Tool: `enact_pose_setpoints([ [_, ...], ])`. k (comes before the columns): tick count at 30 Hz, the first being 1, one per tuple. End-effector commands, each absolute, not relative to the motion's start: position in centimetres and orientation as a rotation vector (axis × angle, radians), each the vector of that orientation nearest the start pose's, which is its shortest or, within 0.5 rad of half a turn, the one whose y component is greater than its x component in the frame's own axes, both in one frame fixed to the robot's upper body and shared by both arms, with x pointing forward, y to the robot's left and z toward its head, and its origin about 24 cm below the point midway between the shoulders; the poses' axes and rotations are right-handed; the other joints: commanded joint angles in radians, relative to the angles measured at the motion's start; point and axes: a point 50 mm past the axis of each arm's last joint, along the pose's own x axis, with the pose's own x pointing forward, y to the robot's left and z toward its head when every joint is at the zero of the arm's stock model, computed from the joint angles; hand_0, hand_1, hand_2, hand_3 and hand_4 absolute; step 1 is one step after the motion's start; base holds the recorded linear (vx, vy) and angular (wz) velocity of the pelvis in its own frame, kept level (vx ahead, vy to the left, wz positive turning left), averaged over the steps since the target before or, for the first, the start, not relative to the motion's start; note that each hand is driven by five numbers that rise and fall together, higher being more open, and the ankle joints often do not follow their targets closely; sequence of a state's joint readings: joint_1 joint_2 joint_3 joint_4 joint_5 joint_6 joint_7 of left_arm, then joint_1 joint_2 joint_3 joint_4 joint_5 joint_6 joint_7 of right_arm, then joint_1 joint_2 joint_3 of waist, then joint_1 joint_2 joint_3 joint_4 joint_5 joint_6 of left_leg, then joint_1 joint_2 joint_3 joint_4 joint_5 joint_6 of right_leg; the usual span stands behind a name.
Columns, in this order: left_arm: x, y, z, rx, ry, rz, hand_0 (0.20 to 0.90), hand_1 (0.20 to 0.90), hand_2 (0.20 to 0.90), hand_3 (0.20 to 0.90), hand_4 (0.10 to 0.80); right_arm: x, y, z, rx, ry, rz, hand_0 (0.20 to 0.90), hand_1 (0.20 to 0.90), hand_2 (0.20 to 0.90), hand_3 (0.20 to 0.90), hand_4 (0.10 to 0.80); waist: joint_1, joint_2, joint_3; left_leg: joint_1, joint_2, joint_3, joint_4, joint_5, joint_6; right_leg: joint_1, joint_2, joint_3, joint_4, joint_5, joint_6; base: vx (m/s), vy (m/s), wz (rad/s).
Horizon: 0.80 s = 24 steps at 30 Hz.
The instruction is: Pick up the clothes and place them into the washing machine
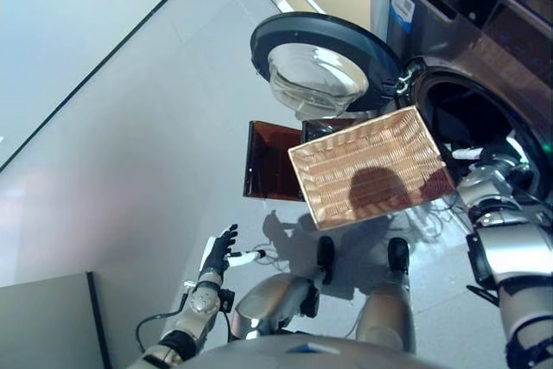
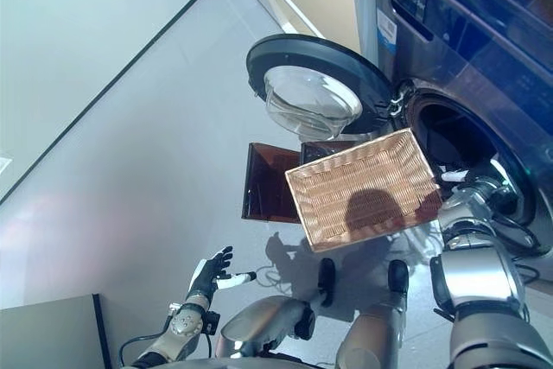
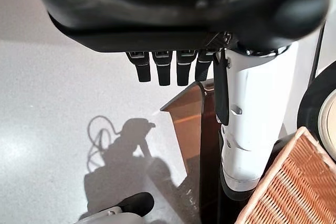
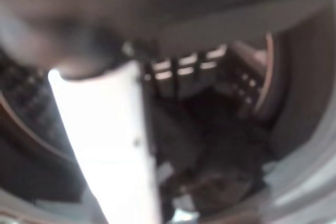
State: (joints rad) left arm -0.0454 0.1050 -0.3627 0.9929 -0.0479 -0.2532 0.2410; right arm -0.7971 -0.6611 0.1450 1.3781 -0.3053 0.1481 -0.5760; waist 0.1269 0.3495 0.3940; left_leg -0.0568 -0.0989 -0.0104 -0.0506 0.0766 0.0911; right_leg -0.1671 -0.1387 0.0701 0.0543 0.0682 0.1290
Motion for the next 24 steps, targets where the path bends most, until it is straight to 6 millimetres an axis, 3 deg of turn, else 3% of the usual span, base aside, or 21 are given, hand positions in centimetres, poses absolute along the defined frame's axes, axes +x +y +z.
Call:
enact_pose_setpoints([
  [1,11.3,19.5,-15.0,0.382,0.871,0.097,0.9,0.9,0.9,0.9,0.8,28.0,-38.6,6.6,-1.425,0.415,-1.008,0.9,0.9,0.9,0.9,0.8,-0.043,-0.182,-0.296,-0.03,0.002,-0.005,0.044,-0.093,-0.087,0.03,0.013,0.005,0.014,-0.074,-0.027,0.08,-0.015,0.01],
  [16,9.5,20.0,-15.7,0.426,0.949,0.094,0.9,0.9,0.9,0.9,0.8,25.9,-35.2,-0.1,-1.414,0.549,-0.775,0.9,0.9,0.9,0.9,0.8,-0.045,-0.241,-0.364,0.062,0.011,-0.002,0.026,-0.119,-0.08,0.125,0.015,-0.002,-0.01,-0.079,-0.017,0.063,-0.023,-0.03],
  [24,9.0,20.0,-15.9,0.441,0.971,0.084,0.9,0.9,0.9,0.9,0.8,24.4,-31.1,-4.8,-1.353,0.641,-0.555,0.9,0.9,0.9,0.9,0.8,-0.045,-0.259,-0.391,0.099,0.013,0.001,0.035,-0.139,-0.073,0.161,0.02,0.001,-0.002,-0.089,-0.019,0.055,-0.018,-0.05],
])
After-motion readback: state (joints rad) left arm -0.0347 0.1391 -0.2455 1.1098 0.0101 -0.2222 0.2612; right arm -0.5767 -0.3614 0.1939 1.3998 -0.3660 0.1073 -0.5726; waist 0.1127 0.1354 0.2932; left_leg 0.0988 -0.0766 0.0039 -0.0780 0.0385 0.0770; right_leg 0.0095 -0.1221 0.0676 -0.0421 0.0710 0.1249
